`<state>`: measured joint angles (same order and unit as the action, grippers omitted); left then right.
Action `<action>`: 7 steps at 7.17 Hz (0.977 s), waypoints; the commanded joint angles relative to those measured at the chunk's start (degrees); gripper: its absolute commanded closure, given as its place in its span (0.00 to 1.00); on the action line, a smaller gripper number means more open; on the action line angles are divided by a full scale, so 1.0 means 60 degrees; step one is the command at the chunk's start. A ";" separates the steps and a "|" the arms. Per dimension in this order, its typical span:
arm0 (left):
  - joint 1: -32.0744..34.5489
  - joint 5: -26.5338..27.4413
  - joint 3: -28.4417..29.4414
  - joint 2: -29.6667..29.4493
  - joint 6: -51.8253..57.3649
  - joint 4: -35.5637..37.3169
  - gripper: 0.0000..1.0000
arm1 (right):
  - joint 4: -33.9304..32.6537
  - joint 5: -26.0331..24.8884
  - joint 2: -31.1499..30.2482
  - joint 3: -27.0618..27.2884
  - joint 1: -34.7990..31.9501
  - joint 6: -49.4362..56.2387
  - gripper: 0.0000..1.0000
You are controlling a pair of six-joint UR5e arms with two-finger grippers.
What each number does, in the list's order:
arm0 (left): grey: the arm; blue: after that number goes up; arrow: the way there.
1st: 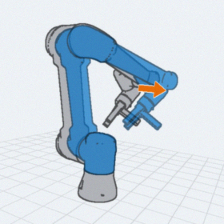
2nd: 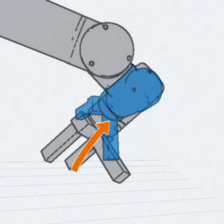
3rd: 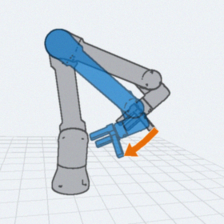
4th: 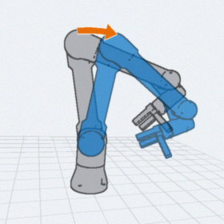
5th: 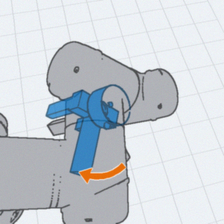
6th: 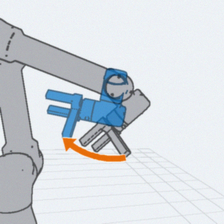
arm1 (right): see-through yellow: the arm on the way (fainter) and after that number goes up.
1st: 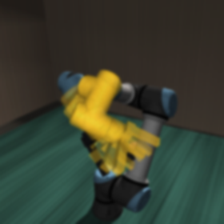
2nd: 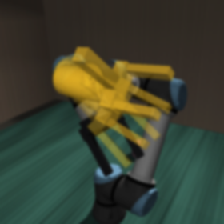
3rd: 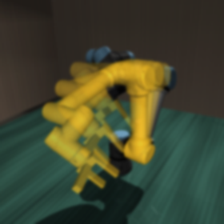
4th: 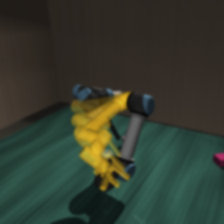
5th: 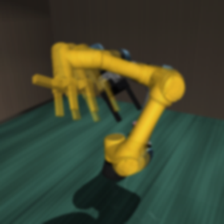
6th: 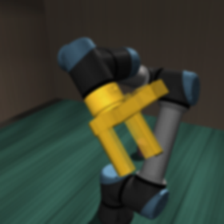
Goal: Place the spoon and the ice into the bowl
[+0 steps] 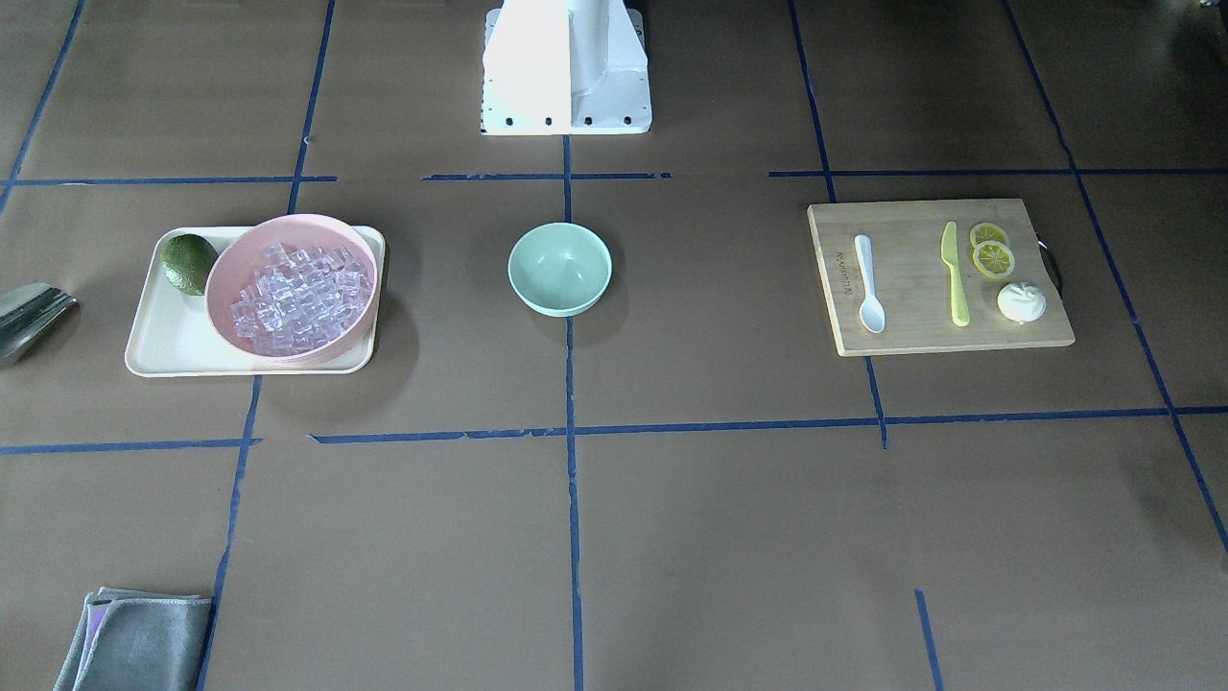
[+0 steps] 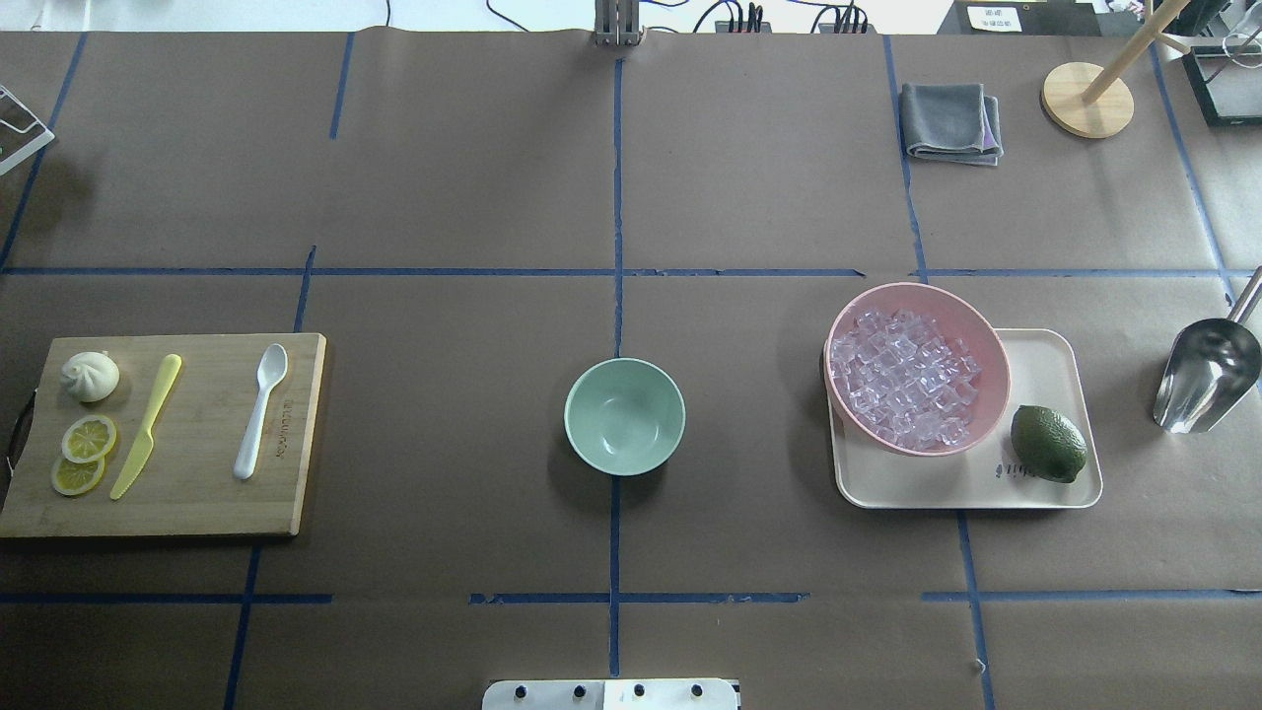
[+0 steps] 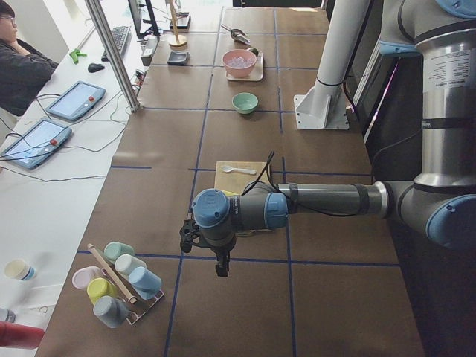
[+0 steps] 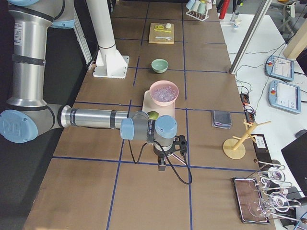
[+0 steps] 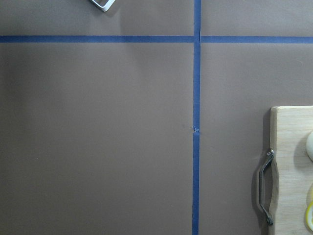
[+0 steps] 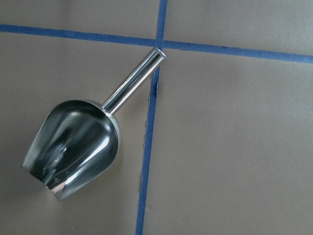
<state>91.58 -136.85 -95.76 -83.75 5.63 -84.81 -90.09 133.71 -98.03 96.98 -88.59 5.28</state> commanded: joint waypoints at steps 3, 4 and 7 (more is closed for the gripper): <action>-0.0015 0.0073 -0.0021 -0.0060 0.0000 0.0000 0.00 | 0.0015 0.0009 -0.0009 0.0023 0.0000 0.0014 0.00; 0.0000 0.0088 -0.0079 -0.0074 0.0000 -0.0101 0.00 | 0.0015 0.0009 -0.0009 0.0024 0.0015 0.0014 0.00; -0.0044 0.0088 0.0066 -0.0353 -0.0088 -0.1415 0.00 | 0.0015 -0.0005 -0.0009 0.0009 0.0088 0.0029 0.00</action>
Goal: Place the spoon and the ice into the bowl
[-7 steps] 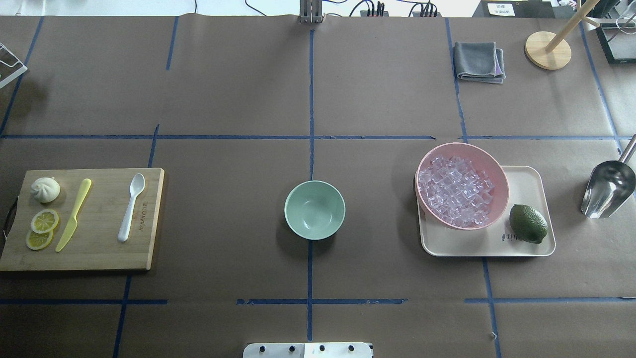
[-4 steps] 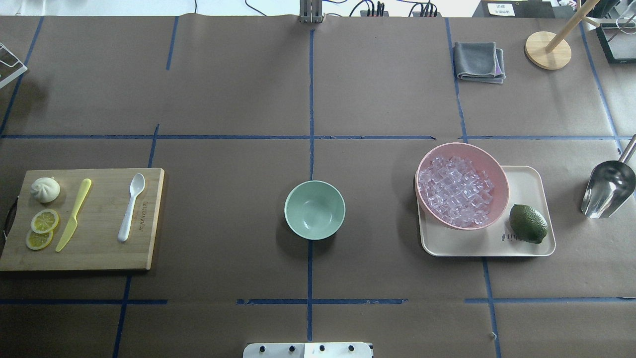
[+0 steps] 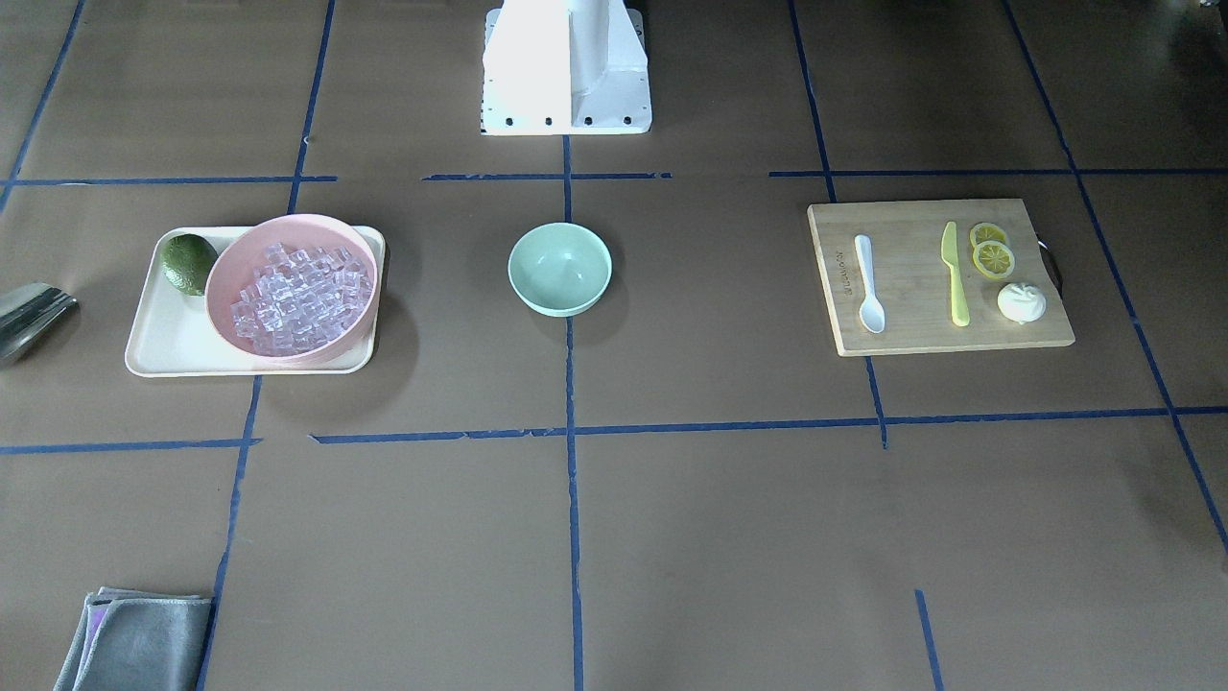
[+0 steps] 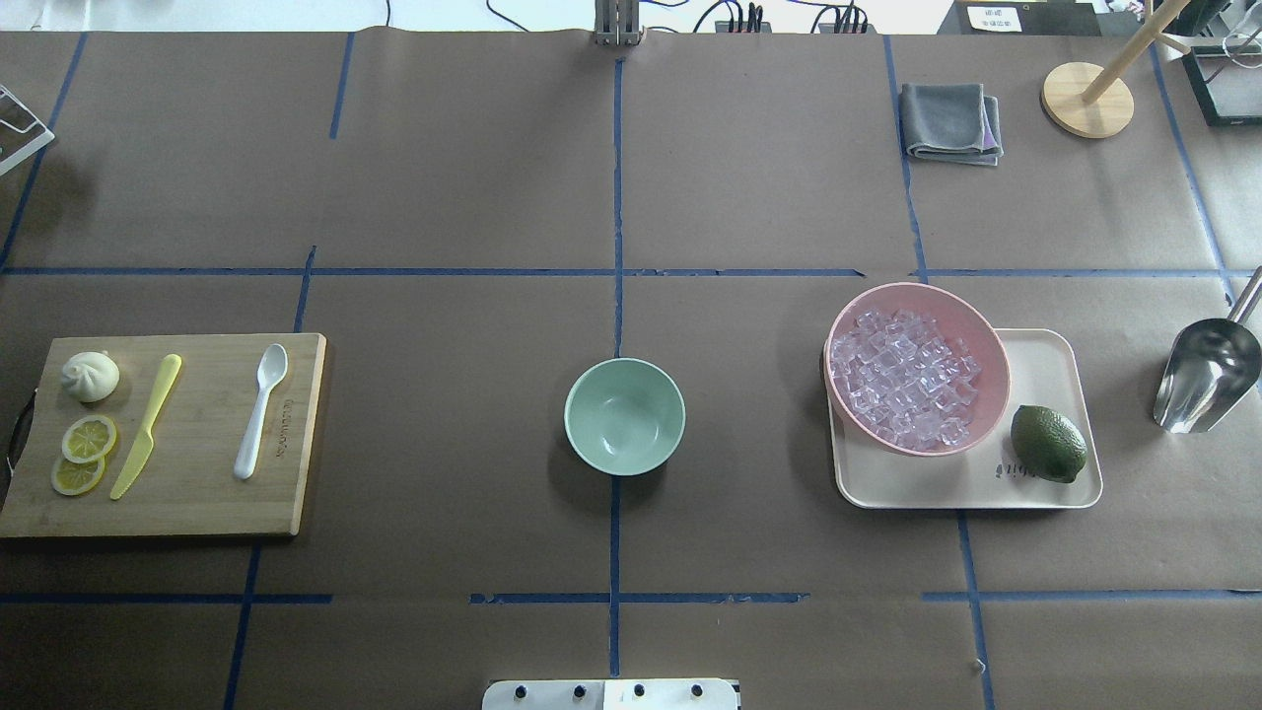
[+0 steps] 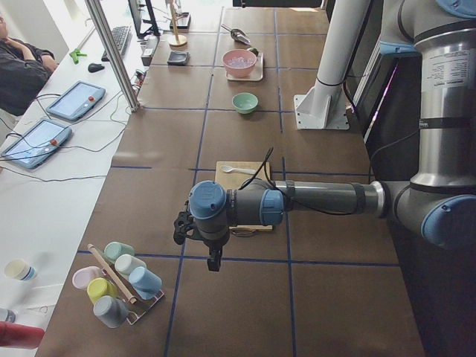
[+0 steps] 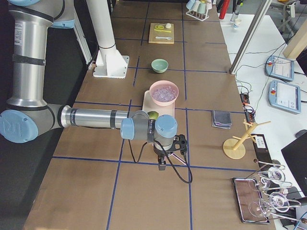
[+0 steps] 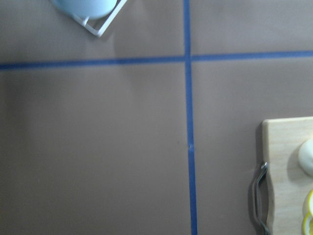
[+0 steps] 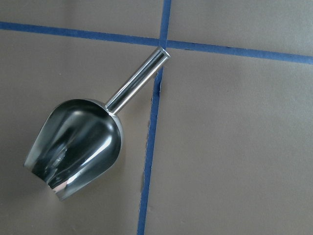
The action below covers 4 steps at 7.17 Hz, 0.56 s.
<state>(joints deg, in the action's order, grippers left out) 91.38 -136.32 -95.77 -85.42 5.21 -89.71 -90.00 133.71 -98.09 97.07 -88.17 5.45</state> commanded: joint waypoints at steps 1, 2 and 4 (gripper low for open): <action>-0.0040 -0.0015 0.0083 -0.0177 -0.0062 -0.1170 0.00 | 0.0000 0.0009 0.0000 -0.0006 0.0017 -0.0001 0.00; -0.0142 -0.0087 0.0141 -0.0511 0.0025 -0.1379 0.00 | 0.0000 0.0010 0.0015 -0.0006 0.0017 -0.0015 0.00; -0.0450 -0.0058 0.0709 -0.0602 -0.0018 -0.2241 0.00 | 0.0262 0.0010 0.0015 -0.0021 0.0032 -0.0030 0.00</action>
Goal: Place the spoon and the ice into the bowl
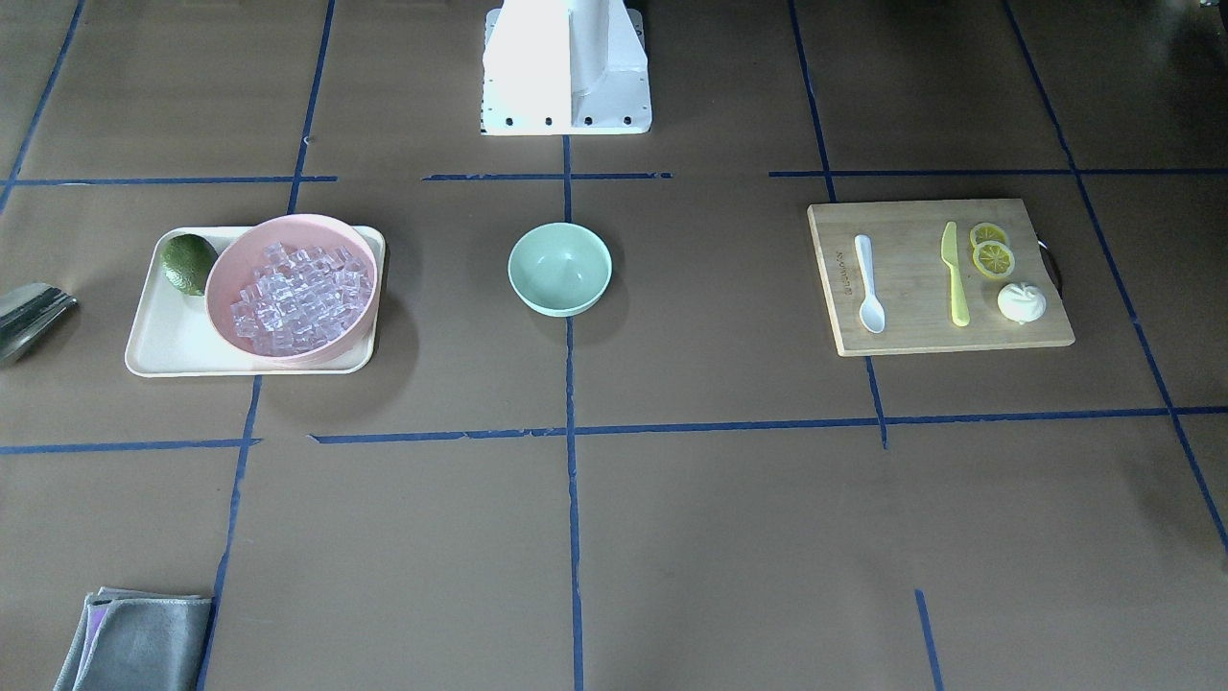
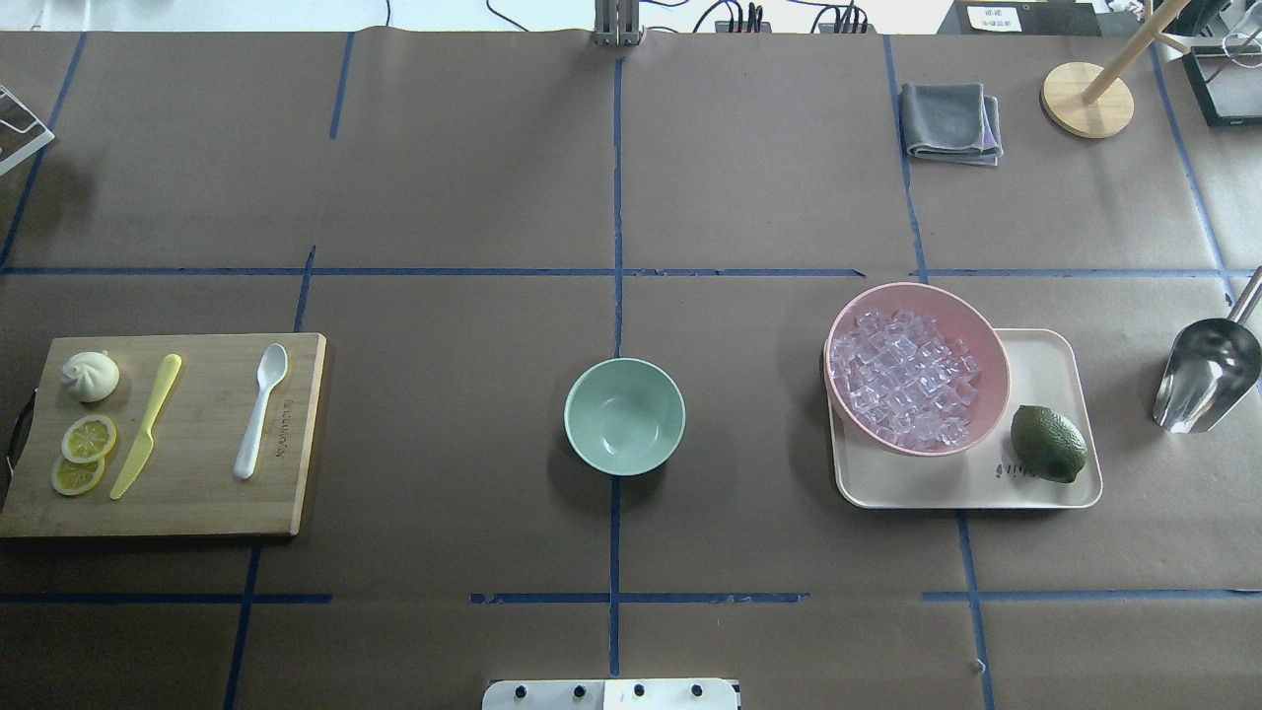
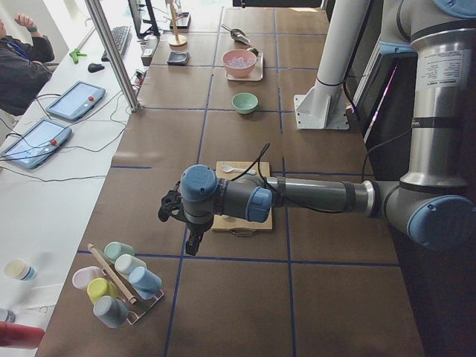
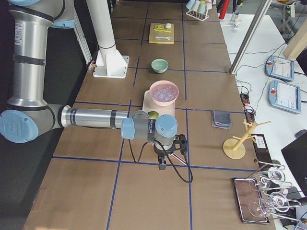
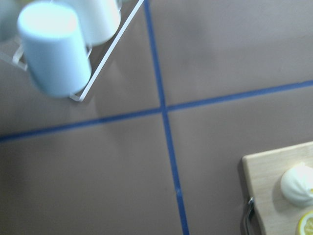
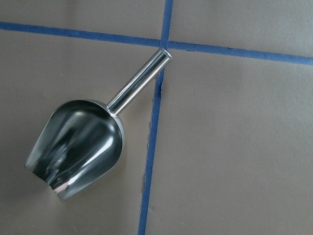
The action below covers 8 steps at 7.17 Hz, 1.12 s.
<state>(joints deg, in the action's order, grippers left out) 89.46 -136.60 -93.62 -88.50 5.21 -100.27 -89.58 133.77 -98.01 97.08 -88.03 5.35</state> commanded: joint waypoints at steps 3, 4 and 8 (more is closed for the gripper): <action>-0.2174 0.0061 0.0021 -0.0191 -0.2887 -0.2096 0.00 | 0.0207 0.0030 0.0002 -0.0022 0.0068 -0.0042 0.00; -0.3021 0.0656 -0.0315 -0.0235 -0.4383 -0.2460 0.00 | 0.0207 0.0015 0.0002 -0.0022 0.0068 -0.0028 0.00; -0.6539 0.2652 -0.1491 -0.0134 -0.8493 -0.3847 0.00 | 0.0207 0.0030 0.0002 -0.0037 0.0068 -0.0028 0.00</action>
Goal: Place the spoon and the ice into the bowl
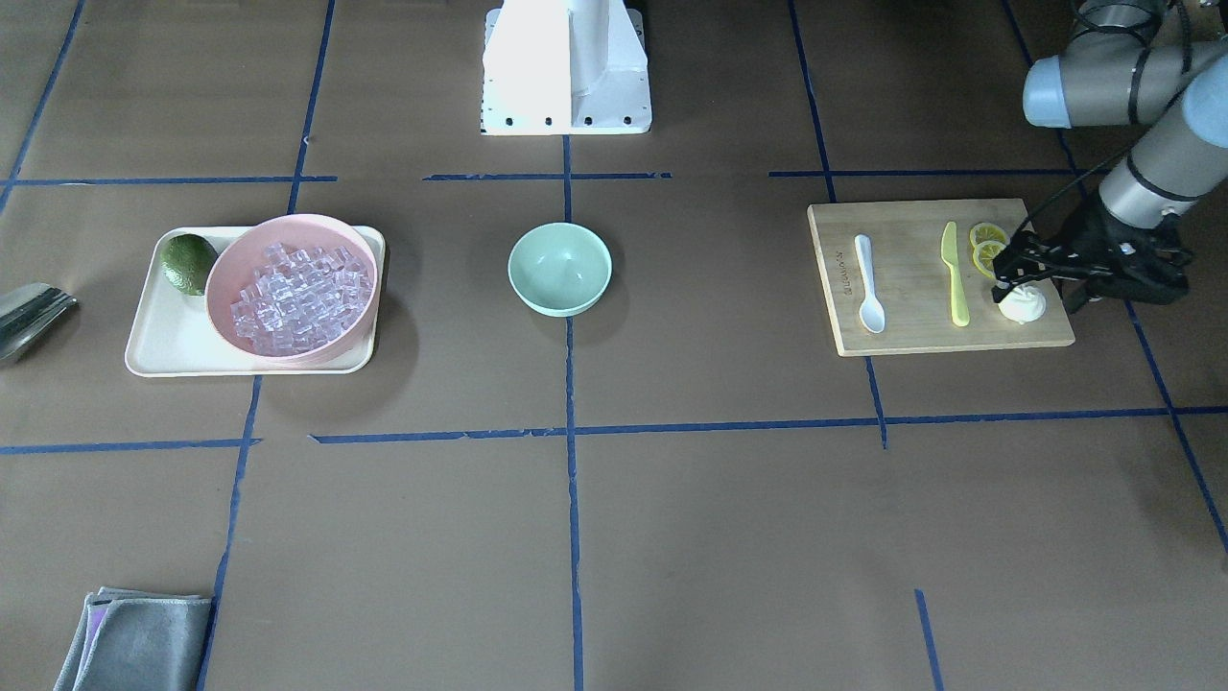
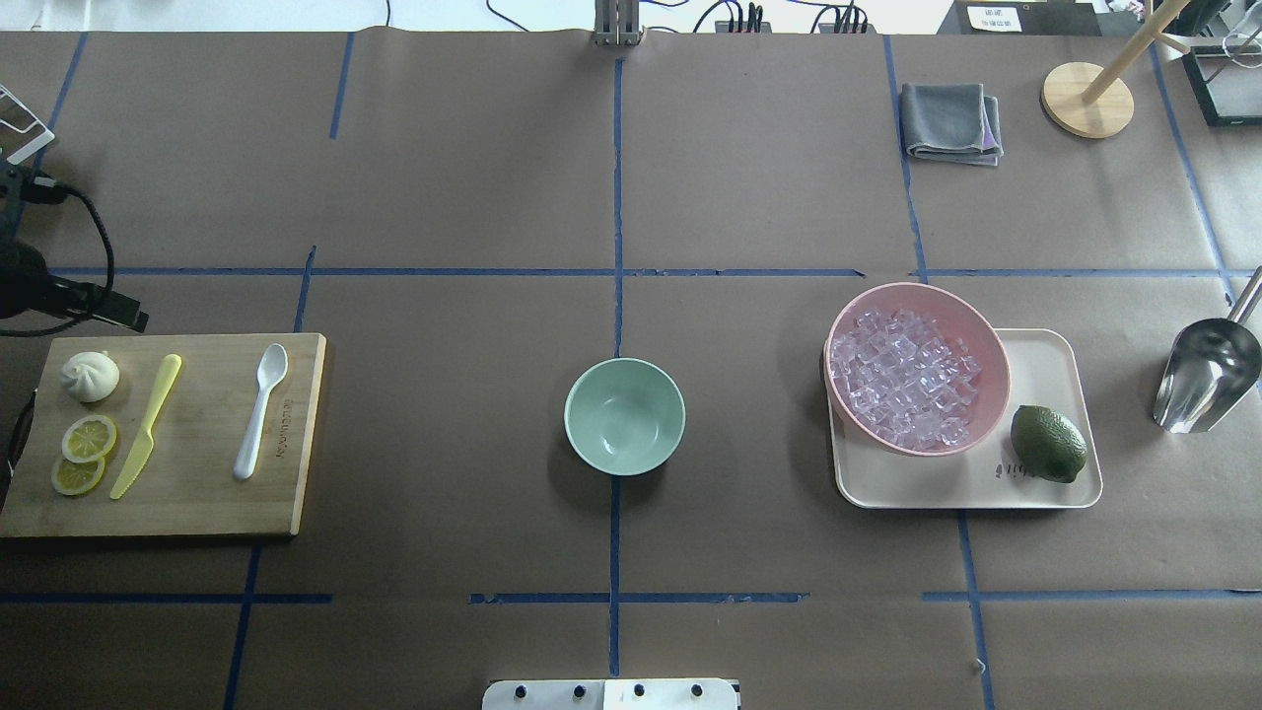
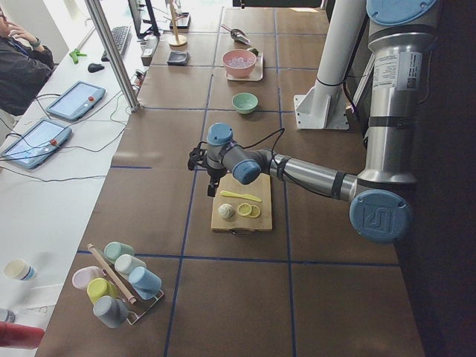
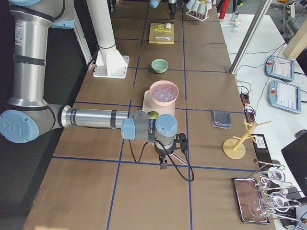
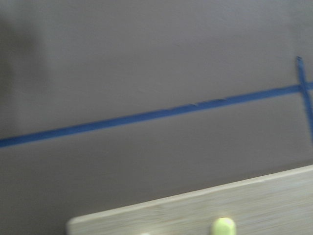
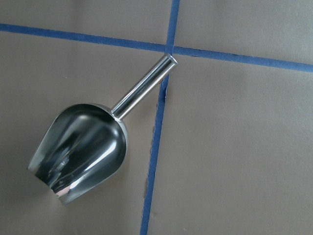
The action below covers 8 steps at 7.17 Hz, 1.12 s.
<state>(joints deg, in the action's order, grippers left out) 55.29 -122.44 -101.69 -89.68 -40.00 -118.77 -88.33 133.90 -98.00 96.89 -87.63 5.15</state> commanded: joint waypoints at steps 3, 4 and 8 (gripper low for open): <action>-0.2429 0.1596 -0.0132 -0.0184 -0.1872 -0.0977 0.00 | 0.0015 -0.0006 0.0000 0.0009 0.0000 0.0007 0.00; -0.2505 0.1598 -0.0074 -0.0315 -0.2061 -0.0934 0.00 | 0.0015 -0.0006 0.0000 -0.0005 0.0000 0.0007 0.00; -0.2755 0.1627 0.0059 -0.0390 -0.2107 -0.0919 0.17 | 0.0000 -0.0006 0.0000 -0.0006 0.0000 0.0007 0.00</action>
<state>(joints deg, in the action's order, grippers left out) 38.85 -112.70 -101.42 -91.97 -52.64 -124.35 -88.30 133.86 -98.00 96.86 -87.63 5.19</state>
